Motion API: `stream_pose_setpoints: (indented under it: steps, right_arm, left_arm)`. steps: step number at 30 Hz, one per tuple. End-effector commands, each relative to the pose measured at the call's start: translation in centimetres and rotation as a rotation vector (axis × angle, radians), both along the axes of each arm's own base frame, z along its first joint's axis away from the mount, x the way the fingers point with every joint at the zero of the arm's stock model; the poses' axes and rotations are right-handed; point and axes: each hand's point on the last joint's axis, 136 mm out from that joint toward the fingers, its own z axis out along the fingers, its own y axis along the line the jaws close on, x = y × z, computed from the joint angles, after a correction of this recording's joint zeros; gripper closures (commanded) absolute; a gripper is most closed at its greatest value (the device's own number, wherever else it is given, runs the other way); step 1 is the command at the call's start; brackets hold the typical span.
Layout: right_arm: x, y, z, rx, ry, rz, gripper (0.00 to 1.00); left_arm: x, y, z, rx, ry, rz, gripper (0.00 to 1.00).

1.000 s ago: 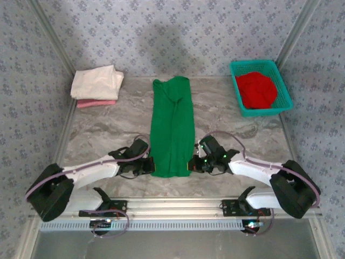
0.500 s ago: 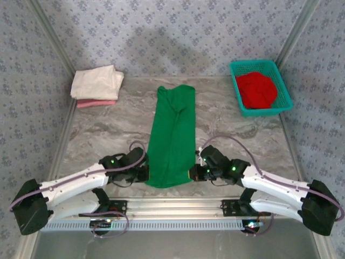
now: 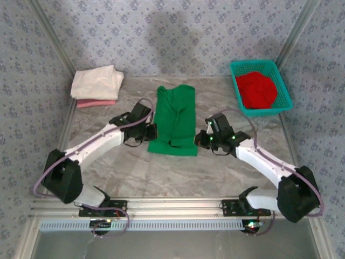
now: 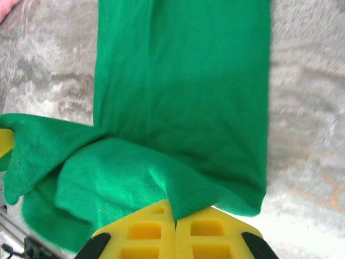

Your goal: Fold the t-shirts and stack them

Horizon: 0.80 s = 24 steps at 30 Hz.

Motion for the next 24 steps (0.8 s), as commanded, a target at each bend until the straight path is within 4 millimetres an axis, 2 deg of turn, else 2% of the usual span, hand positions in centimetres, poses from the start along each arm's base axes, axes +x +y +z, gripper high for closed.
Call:
stream_pose_setpoints:
  steps: [1,6,15,20,21,22,23,24]
  right_arm:
    - [3.1,0.1,1.0,-0.006,-0.058,0.013,1.00]
    - [6.3,0.0,0.2,-0.008,-0.050,-0.009,1.00]
    - [10.8,0.8,-0.4,0.031,-0.029,-0.018,1.00]
    - [13.4,1.2,-0.9,0.041,-0.025,-0.027,1.00]
    - [14.6,1.3,-0.3,0.049,-0.049,-0.034,1.00]
    - [15.5,1.2,-0.4,0.054,-0.051,-0.040,0.98]
    - [16.4,1.2,-0.4,0.061,-0.051,-0.043,0.91]
    - [17.5,1.2,-0.2,0.074,-0.054,-0.045,0.78]
  left_arm:
    - [3.5,-0.5,1.4,0.033,-0.060,-0.075,1.00]
    - [7.1,-0.9,0.1,0.056,-0.057,-0.101,1.00]
    - [10.7,0.0,-1.9,0.086,-0.045,-0.085,1.00]
    - [13.8,0.2,-2.7,0.115,-0.063,-0.075,1.00]
    - [14.7,0.3,-3.1,0.123,-0.063,-0.070,0.99]
    - [15.7,0.4,-3.3,0.129,-0.064,-0.066,0.87]
    - [16.6,0.4,-3.4,0.139,-0.069,-0.061,0.74]
    - [17.9,0.6,-3.3,0.150,-0.077,-0.051,0.62]
